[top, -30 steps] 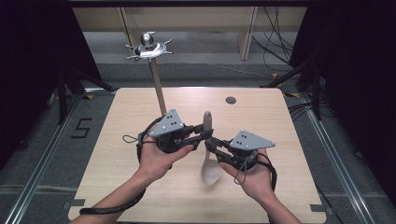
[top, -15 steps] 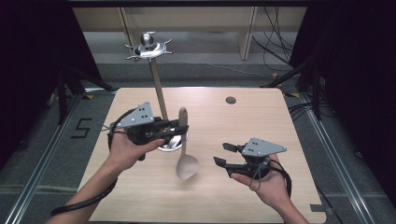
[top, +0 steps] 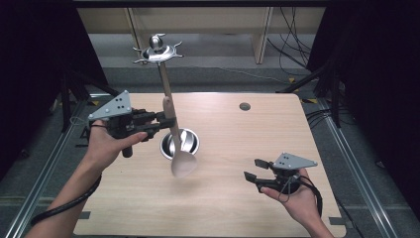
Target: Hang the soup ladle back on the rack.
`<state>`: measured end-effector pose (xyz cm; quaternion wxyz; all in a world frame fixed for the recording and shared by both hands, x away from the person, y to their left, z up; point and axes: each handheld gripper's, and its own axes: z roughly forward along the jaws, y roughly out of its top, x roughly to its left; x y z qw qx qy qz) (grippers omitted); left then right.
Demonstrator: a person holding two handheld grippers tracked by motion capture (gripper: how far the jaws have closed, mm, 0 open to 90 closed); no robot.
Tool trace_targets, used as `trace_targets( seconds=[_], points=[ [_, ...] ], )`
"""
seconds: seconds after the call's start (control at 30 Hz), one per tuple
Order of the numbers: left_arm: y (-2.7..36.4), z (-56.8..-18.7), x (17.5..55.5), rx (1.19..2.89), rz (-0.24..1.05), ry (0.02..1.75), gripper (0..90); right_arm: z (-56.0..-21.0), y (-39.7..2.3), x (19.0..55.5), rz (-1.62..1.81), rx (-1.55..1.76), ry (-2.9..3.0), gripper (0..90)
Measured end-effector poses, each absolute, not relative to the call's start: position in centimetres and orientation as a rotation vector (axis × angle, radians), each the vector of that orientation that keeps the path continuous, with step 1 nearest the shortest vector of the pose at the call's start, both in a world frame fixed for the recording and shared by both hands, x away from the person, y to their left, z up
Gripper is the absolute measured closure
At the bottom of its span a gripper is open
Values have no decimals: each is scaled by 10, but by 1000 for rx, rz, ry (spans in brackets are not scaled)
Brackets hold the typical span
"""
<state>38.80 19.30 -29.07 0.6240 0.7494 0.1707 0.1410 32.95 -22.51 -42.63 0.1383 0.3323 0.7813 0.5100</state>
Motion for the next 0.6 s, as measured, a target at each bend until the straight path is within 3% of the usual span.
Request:
trace_targets(
  seconds=[0.6],
  points=[
    [201,-276,410,1708,262,367,734,-431,-233,332,1429,1008,2275,395]
  ],
)
